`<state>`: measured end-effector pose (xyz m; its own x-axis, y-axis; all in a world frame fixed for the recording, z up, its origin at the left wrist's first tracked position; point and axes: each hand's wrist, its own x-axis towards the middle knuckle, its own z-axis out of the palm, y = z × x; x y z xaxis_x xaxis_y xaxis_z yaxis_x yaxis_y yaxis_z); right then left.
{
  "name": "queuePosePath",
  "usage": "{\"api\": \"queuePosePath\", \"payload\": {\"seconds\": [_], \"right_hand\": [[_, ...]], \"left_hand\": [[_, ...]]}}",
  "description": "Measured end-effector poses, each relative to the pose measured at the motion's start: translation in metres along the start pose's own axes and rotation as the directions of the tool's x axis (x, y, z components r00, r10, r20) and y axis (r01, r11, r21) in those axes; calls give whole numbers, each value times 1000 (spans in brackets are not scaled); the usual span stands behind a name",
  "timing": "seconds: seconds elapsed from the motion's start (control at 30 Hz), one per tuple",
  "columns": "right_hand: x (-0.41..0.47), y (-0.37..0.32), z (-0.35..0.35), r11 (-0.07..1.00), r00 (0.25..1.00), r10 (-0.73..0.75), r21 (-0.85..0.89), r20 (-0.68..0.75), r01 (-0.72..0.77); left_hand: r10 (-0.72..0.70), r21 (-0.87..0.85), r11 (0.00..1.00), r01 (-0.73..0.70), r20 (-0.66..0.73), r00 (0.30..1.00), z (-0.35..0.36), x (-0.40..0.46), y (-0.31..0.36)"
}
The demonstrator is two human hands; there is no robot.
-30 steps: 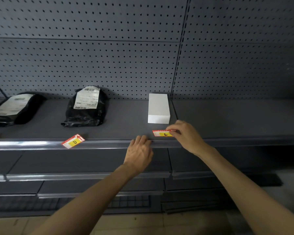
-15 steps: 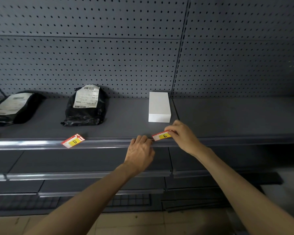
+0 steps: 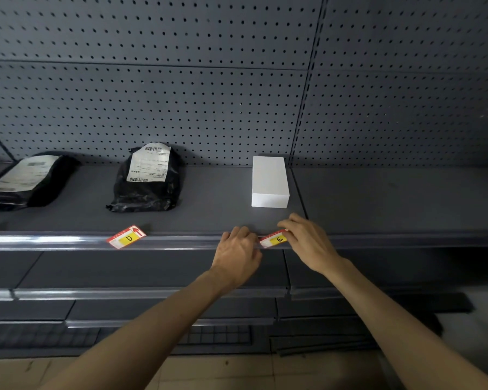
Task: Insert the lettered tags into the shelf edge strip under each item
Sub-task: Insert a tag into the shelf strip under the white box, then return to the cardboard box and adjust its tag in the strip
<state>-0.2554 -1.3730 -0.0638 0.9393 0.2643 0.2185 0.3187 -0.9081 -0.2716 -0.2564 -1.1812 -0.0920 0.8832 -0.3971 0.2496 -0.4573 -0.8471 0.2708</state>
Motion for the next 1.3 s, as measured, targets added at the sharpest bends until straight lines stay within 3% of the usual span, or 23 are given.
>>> {"api": "queuePosePath", "payload": {"seconds": [0.3, 0.5, 0.73, 1.0, 1.3], "right_hand": [[15, -10, -26, 997, 993, -38, -73, -116, 29], [59, -78, -38, 990, 982, -130, -70, -134, 122], [116, -228, -21, 953, 948, -302, -33, -100, 300], [150, -449, 31, 889, 886, -454, 14, -91, 457], [155, -669, 107, 849, 854, -515, 96, -67, 519]], "left_hand": [[42, 37, 998, -41, -21, 999, -42, 13, -21], [-24, 126, 991, 39, -117, 993, -106, 7, -76], [-220, 157, 952, 261, -242, 945, -198, -60, -182], [-378, 176, 873, 456, -347, 858, -304, -207, -322], [-487, 287, 764, 578, -331, 808, -411, -373, -467]]}}
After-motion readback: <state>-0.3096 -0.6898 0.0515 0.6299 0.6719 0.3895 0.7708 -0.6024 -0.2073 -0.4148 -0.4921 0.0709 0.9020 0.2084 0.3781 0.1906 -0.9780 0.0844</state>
